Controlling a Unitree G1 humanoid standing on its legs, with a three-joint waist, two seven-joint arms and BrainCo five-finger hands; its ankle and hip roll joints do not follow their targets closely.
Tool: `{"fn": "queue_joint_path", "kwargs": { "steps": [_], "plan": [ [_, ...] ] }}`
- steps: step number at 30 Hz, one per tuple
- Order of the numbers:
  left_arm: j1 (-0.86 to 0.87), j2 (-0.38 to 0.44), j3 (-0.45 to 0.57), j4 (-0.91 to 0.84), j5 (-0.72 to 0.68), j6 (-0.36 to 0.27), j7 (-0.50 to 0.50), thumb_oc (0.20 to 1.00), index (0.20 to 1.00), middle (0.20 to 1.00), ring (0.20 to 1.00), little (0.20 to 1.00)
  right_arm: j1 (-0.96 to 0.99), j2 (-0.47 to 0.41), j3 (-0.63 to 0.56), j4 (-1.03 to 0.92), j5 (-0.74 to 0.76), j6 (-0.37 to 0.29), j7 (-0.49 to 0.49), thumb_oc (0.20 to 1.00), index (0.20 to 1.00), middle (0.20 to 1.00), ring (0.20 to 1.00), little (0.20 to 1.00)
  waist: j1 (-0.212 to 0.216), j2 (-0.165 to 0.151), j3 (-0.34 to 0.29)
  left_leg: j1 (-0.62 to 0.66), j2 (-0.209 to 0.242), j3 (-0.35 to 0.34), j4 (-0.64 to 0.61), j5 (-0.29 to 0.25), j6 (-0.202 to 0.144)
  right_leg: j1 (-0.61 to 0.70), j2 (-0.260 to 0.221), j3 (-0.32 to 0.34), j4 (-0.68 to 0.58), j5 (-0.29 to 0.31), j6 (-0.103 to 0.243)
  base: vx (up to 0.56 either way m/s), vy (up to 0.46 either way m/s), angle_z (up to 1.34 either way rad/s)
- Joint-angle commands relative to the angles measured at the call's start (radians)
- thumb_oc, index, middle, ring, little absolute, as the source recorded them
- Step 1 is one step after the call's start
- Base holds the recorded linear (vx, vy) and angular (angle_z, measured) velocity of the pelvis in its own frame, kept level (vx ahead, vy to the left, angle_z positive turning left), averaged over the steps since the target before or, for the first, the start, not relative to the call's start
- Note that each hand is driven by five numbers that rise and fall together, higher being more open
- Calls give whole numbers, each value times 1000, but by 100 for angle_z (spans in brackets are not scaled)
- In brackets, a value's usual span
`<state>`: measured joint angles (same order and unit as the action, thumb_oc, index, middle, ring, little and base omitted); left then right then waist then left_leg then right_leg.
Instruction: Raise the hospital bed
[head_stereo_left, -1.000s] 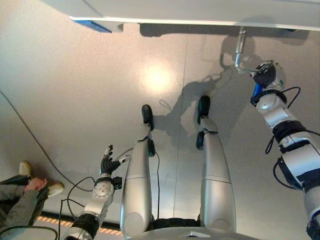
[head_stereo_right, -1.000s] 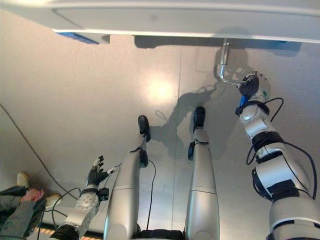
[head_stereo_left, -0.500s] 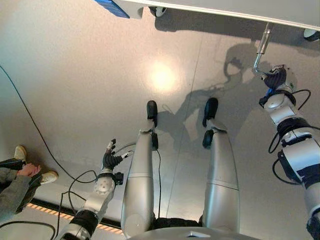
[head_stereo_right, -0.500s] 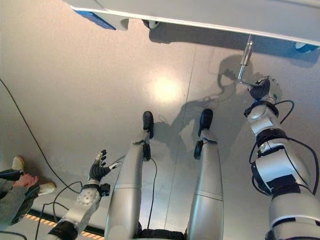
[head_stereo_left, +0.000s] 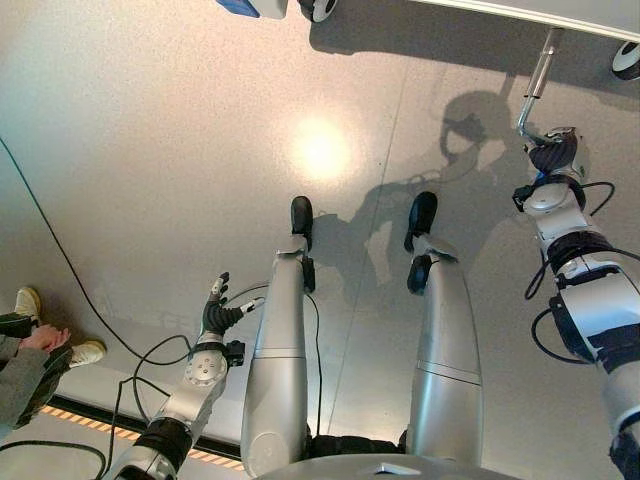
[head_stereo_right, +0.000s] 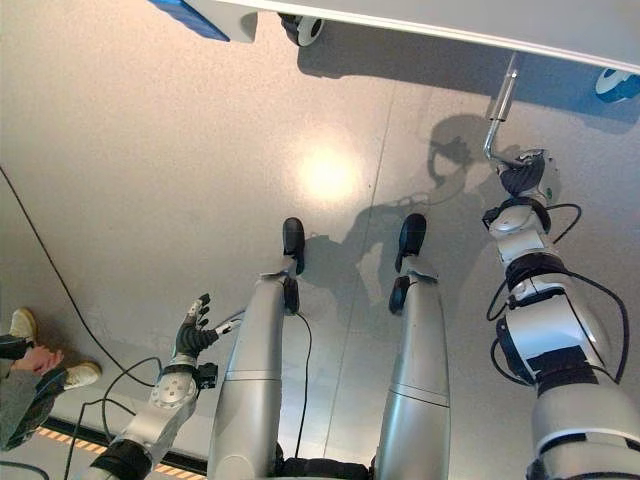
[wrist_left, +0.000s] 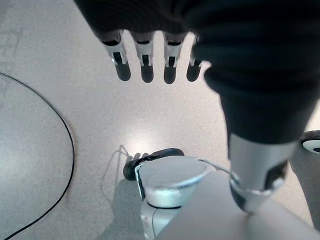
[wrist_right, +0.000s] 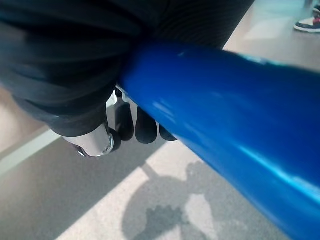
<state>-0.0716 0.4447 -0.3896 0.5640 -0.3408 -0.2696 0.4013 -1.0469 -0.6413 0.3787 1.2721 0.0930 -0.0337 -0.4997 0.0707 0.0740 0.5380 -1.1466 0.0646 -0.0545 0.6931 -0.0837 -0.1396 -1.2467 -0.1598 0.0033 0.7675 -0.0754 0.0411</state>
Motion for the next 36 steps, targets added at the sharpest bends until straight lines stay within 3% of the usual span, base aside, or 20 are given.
{"fn": "queue_joint_path", "kwargs": {
  "steps": [1, 24, 36],
  "plan": [
    [48, -4, -16, -24, -22, -2, 26, 1000, 1000, 1000, 1000, 1000, 90, 25, 4, 47, 65, -3, 22, 200, 200, 200, 200, 200, -8, 92, -18, -29, -28, 9, 68, -44, 62, 22, 17, -20, 97, -97, 64, 0, 0, 0],
    [32, 13, -18, -21, -21, 11, 51, 1000, 1000, 1000, 1000, 1000, 94, 326, 26, -21, 134, -26, 46, 200, 200, 200, 200, 200, 10, 122, -18, -98, -51, 22, 125, -59, 79, -27, -5, -16, 128, -94, 72, 5, 30, -1],
    [22, 21, -6, 5, -23, 15, 81, 1000, 1000, 1000, 1000, 1000, 46, 452, 66, -164, 183, -74, 34, 200, 200, 200, 200, 200, 15, 108, -18, -117, -65, 18, 133, -62, 86, -36, -20, -19, 141, -101, 74, 6, 8, 1]
  ]
}}
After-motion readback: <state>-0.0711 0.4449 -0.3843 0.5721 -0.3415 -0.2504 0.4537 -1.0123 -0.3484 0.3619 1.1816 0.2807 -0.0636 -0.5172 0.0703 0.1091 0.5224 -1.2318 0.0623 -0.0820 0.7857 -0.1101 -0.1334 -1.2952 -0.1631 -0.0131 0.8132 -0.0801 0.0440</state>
